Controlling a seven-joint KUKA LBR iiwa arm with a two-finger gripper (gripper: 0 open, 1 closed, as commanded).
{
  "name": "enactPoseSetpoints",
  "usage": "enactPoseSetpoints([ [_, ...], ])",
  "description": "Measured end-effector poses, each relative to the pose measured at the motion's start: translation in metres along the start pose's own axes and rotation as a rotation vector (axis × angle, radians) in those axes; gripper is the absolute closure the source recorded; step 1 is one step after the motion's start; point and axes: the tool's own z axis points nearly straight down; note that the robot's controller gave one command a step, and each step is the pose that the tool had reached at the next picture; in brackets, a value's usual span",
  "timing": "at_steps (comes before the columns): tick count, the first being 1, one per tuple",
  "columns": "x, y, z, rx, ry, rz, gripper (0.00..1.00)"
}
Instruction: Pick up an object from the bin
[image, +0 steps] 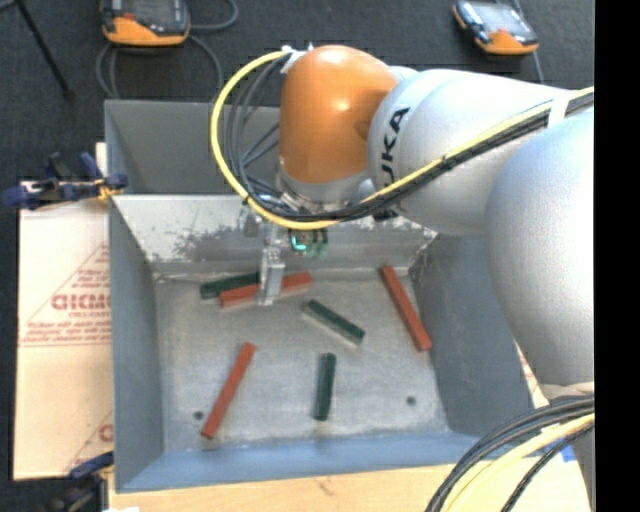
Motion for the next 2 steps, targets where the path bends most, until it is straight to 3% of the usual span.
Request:
enactPoseSetpoints([
  [1,0.0041,-0.0263,0.1214,0.001,0.005,0.413,0.0],
  [2,-0.0005,-0.0184,0.1265,0.01,0.018,0.393,0.0],
])
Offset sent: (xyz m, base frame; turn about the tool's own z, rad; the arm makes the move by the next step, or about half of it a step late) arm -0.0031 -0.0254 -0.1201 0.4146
